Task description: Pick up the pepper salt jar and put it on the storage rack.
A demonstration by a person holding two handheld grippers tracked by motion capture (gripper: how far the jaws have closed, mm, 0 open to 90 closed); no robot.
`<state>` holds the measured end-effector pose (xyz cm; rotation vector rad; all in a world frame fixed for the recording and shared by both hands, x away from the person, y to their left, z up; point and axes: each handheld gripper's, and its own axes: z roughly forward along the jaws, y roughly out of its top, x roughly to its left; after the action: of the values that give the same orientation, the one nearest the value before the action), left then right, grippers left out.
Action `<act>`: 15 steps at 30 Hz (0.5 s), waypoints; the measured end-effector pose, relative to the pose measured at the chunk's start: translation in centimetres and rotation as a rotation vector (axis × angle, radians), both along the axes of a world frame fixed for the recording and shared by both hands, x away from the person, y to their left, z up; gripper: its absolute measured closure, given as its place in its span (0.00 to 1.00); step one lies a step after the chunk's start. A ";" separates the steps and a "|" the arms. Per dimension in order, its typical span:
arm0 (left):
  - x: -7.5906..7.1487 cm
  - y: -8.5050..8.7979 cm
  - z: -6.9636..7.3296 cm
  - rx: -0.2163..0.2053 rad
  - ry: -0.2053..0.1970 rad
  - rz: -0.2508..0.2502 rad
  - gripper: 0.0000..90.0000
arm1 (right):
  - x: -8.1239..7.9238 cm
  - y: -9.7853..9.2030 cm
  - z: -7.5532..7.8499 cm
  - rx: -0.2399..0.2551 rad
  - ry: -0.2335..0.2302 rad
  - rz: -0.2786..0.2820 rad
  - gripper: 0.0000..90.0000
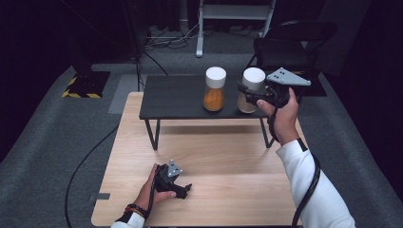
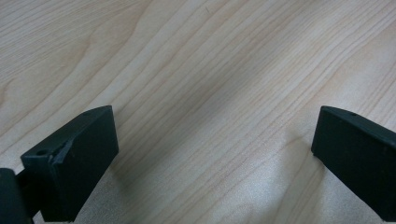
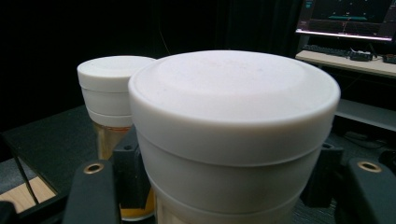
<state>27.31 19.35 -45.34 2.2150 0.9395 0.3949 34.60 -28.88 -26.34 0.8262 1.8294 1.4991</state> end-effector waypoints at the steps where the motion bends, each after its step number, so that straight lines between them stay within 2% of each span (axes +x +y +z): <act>1: 0.0 0.0 0.0 0.000 0.000 0.000 0.00 | 0.1 0.1 -0.1 0.001 -0.003 -0.004 0.37; 15: 0.0 0.0 0.0 0.002 -0.001 0.000 0.00 | 1.7 0.9 -0.4 -0.007 0.006 -0.013 0.37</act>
<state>27.31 19.34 -45.33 2.2162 0.9383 0.3968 36.26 -27.96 -26.76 0.8380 1.8293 1.4832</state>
